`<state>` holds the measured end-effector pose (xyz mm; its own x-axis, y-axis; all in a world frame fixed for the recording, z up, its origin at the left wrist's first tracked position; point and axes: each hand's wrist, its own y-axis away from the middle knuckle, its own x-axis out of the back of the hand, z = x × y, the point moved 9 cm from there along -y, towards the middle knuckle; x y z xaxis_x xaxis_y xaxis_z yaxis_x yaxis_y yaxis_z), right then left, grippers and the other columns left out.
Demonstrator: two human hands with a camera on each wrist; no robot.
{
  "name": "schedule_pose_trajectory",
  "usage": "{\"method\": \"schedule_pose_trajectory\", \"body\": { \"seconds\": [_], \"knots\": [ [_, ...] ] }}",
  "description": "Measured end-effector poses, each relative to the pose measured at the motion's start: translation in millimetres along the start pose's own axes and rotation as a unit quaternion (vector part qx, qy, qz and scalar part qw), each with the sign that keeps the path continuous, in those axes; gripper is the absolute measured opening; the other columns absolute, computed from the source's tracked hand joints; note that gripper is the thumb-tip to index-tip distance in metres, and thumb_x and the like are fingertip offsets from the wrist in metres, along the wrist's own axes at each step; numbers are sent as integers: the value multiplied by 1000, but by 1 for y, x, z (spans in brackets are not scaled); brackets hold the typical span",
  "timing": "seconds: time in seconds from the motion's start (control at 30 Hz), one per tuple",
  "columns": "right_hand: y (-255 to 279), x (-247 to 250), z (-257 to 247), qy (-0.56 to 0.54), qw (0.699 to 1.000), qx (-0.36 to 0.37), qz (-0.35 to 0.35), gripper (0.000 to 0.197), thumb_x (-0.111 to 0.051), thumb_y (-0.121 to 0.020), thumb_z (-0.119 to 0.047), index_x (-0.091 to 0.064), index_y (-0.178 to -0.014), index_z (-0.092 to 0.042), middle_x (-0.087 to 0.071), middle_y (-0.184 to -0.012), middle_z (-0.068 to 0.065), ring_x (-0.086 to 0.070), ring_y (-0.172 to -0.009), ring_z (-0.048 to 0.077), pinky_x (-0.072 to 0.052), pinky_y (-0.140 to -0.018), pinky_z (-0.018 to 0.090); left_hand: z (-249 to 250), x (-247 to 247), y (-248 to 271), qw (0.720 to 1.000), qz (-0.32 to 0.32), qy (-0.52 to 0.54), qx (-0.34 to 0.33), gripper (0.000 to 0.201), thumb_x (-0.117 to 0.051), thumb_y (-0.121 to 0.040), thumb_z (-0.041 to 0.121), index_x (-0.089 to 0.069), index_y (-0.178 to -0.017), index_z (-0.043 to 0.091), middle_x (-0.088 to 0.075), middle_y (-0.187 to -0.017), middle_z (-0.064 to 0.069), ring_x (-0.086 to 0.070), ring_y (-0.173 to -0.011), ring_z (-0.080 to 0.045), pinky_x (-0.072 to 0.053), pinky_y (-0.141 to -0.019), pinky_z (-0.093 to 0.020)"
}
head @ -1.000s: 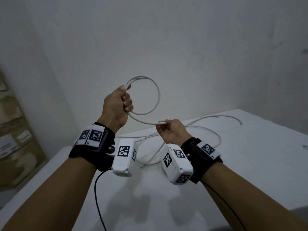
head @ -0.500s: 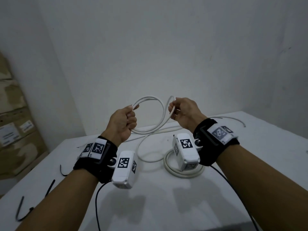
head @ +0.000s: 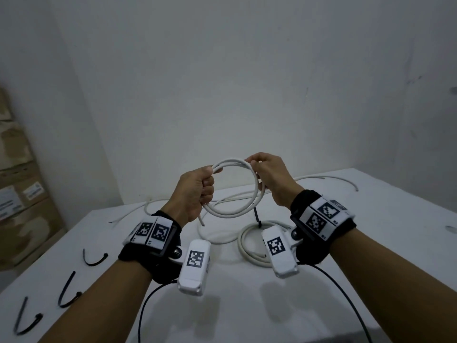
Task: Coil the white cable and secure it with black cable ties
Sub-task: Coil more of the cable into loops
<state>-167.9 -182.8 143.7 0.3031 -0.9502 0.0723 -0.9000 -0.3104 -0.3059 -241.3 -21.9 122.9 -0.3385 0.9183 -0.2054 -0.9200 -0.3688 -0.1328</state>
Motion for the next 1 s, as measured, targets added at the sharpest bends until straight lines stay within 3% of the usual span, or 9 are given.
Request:
{"method": "schedule_pose_trajectory", "body": {
  "seconds": [0.1,0.23,0.43,0.53,0.67,0.73,0.83,0.9,1.0],
  "knots": [
    [0,2,0,8,1000,21,13,25,-41,-92,-8,-61,-79,-13,-56,-67,0,-42,-54,12,-35,-45,22,0,-4,-1,1000,15,-6,-8,22,-40,-99,12,-59,-103,1,-31,-47,9,-23,-34,-2,-19,-32,-14],
    [7,0,-13,73,991,107,32,28,-46,-97,-30,-62,-90,-8,-64,-76,1,-46,-55,6,-37,-55,23,-1,-14,-2,999,19,-25,-20,25,-40,-99,12,-62,-100,1,-31,-47,9,-23,-35,-3,-19,-32,-14],
    [7,7,-18,169,968,183,42,24,-48,-98,-19,-68,-96,-5,-47,-58,-12,-42,-54,5,-32,-53,16,0,-23,3,994,41,-82,-50,9,-43,-100,13,-47,-108,9,-38,-58,1,-28,-38,-6,-25,-36,-18],
    [8,11,-16,152,970,186,44,24,-48,-97,-17,-69,-95,-6,-48,-58,-9,-41,-52,6,-31,-50,12,1,-25,5,986,48,-141,-80,20,-45,-101,19,-39,-120,20,-42,-63,-1,-34,-44,-9,-31,-41,-20],
    [8,12,-17,150,968,196,43,23,-48,-98,-17,-68,-96,-6,-49,-59,-8,-42,-53,6,-35,-51,11,5,-34,6,974,24,-203,-103,16,-44,-102,21,-54,-93,12,-37,-60,0,-32,-42,-8,-30,-40,-20],
    [8,10,-17,192,961,198,27,25,-44,-99,-19,-65,-101,-5,-50,-62,-6,-45,-57,7,-36,-53,13,8,-32,4,968,43,-223,-111,21,-45,-101,20,-56,-89,7,-38,-58,-1,-32,-42,-10,-29,-41,-22],
    [9,-1,-15,308,932,188,-35,28,-37,-101,-24,-56,-113,-7,-59,-78,6,-53,-71,23,-41,-66,33,13,-28,-2,951,63,-274,-128,24,-48,-100,23,-59,-83,10,-43,-59,0,-35,-48,-13,-31,-47,-26],
    [9,-8,-10,322,929,157,-88,29,-42,-99,-33,-52,-111,-9,-58,-80,5,-53,-71,23,-40,-61,32,15,-28,-5,939,63,-311,-136,24,-49,-98,26,-60,-82,14,-49,-61,0,-40,-52,-14,-33,-52,-27],
    [5,-11,-7,318,931,106,-146,34,-55,-90,-48,-51,-89,-14,-53,-74,-2,-53,-65,17,-40,-52,24,15,-33,-7,929,36,-347,-125,22,-50,-98,26,-61,-82,16,-51,-63,1,-42,-55,-13,-34,-53,-28]
  ]
}}
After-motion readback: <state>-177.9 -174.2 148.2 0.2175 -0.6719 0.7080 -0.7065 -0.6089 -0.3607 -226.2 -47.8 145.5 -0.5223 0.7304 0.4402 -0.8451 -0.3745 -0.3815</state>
